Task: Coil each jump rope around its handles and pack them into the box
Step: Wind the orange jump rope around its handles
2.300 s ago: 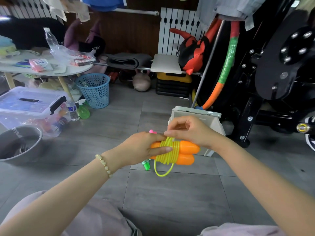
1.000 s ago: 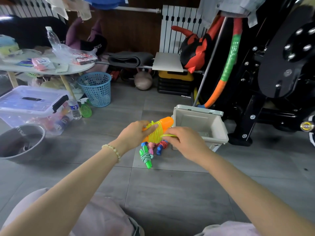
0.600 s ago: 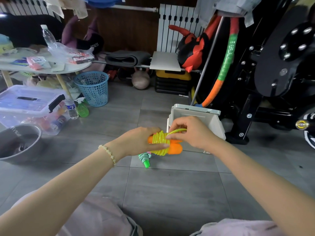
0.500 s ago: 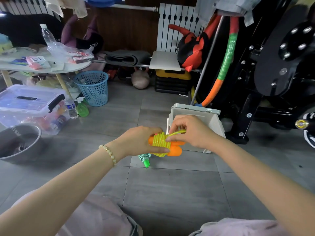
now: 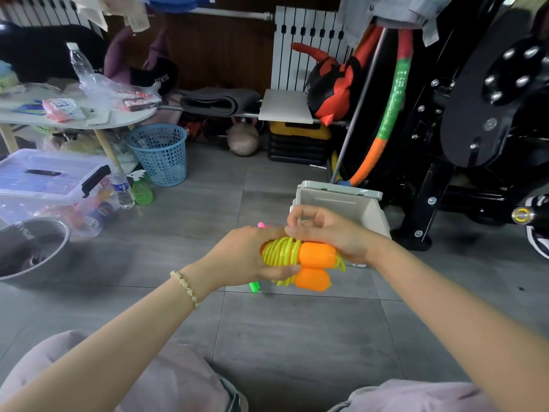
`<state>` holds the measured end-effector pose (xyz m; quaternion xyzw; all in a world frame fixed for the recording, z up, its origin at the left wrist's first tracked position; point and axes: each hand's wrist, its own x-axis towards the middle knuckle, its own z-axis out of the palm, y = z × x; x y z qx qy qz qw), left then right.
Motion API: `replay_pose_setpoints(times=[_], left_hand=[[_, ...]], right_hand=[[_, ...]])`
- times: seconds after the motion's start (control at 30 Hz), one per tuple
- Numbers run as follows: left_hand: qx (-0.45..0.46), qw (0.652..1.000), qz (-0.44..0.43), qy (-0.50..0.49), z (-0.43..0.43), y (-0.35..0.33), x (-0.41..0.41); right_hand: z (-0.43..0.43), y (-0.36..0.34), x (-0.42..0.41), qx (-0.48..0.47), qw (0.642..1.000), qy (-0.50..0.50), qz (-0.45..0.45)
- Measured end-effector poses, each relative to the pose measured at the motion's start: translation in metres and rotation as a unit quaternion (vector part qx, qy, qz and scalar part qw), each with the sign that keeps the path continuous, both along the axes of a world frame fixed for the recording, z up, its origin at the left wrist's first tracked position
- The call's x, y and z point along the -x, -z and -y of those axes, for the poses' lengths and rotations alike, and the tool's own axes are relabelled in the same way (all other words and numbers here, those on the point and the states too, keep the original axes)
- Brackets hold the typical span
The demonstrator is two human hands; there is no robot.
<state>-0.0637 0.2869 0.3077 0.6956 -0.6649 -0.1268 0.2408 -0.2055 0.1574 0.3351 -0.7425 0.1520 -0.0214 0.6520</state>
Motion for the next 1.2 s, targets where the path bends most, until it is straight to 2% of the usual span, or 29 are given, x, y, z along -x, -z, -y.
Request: replay_pose_setpoints(times=[0.17, 0.3, 0.47, 0.67, 0.77, 0.93, 1.03, 1.1, 1.2], left_hand=[[0.043, 0.984, -0.171, 0.006, -0.001, 0.009, -0.004], [0.084, 0.938, -0.337, 0.018, 0.001, 0.015, -0.002], [0.056, 0.903, -0.424, -0.047, 0.003, 0.021, 0.003], [-0.012, 0.830, -0.535, -0.158, 0.004, 0.015, 0.017], [-0.038, 0.771, -0.607, -0.186, 0.009, 0.012, 0.018], [-0.051, 0.777, -0.585, -0.226, 0.013, 0.016, 0.019], [-0.035, 0.782, -0.572, -0.245, 0.016, 0.021, 0.021], [-0.023, 0.793, -0.559, -0.242, 0.016, 0.024, 0.023], [0.023, 0.819, -0.527, -0.225, 0.012, 0.022, 0.028]], right_hand=[[-0.014, -0.003, 0.001, -0.048, 0.996, 0.058, 0.041], [-0.024, -0.006, -0.001, -0.056, 0.993, 0.088, 0.049], [-0.034, 0.006, -0.002, -0.014, 0.990, 0.120, 0.067], [-0.043, 0.031, -0.008, 0.062, 0.977, 0.173, 0.105], [-0.042, 0.054, -0.010, 0.223, 0.952, 0.181, 0.104], [-0.048, 0.061, -0.009, 0.386, 0.882, 0.257, 0.087], [-0.046, 0.061, -0.007, 0.411, 0.842, 0.328, 0.121], [-0.047, 0.060, -0.006, 0.446, 0.820, 0.333, 0.135], [-0.047, 0.056, -0.007, 0.380, 0.855, 0.326, 0.136]])
